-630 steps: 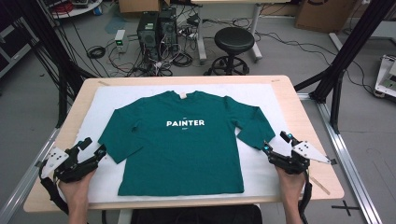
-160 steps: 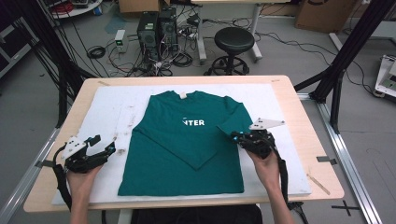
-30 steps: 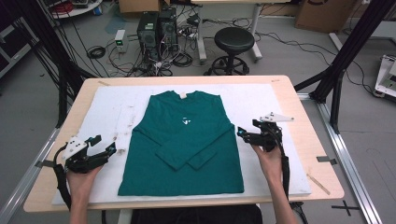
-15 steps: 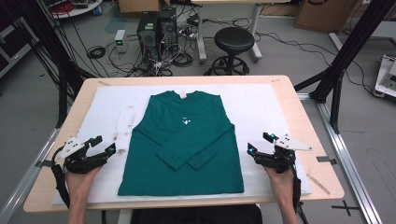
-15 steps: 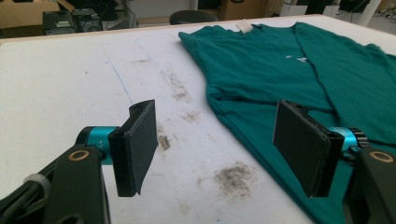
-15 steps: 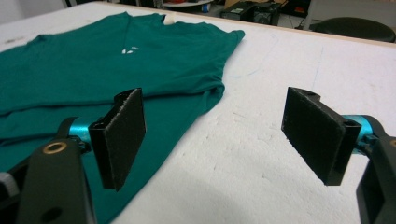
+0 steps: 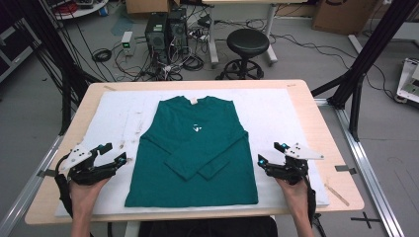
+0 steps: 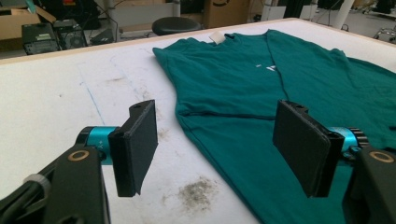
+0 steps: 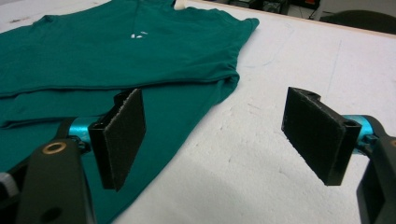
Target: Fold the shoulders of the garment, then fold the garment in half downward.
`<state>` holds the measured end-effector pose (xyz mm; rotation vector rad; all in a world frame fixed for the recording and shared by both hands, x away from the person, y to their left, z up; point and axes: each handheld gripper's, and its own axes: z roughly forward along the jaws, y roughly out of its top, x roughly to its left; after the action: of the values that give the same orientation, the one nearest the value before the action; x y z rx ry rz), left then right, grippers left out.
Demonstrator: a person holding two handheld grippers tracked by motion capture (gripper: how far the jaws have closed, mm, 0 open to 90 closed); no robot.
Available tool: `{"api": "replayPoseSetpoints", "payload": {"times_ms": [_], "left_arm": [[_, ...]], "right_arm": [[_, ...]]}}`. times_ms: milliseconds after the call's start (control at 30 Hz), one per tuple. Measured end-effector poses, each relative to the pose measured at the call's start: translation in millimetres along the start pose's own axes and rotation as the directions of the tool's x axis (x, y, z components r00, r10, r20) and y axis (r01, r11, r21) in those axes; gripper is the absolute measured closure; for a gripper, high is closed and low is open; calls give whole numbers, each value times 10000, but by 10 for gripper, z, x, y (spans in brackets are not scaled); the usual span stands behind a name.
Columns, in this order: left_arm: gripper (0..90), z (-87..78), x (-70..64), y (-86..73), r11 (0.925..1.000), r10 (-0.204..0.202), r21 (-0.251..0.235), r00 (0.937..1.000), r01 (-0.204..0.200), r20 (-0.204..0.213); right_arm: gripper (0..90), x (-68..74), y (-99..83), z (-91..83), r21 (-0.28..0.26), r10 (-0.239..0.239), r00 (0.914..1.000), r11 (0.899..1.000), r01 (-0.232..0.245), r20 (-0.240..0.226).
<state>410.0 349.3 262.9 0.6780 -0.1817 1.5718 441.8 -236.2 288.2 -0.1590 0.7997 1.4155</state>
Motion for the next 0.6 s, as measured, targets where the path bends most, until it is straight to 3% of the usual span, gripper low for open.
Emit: {"api": "replayPoseSetpoints", "payload": {"times_ms": [267,400,500,600], "left_arm": [[308,30,-75,13,9996,148,222,9995,-154,273],[308,106,-155,11,9965,363,740,9981,-400,496],[328,168,-199,8,9888,439,1391,9958,-548,801],[368,237,-242,-5,9723,425,2252,9945,-632,956]], "right_arm": [[221,50,19,13,207,-190,9998,9996,192,-99],[237,126,39,65,956,-407,9992,9946,410,-55],[295,175,35,103,1518,-599,9981,9865,618,-172],[309,224,23,151,2205,-733,9971,9724,757,-188]]}}
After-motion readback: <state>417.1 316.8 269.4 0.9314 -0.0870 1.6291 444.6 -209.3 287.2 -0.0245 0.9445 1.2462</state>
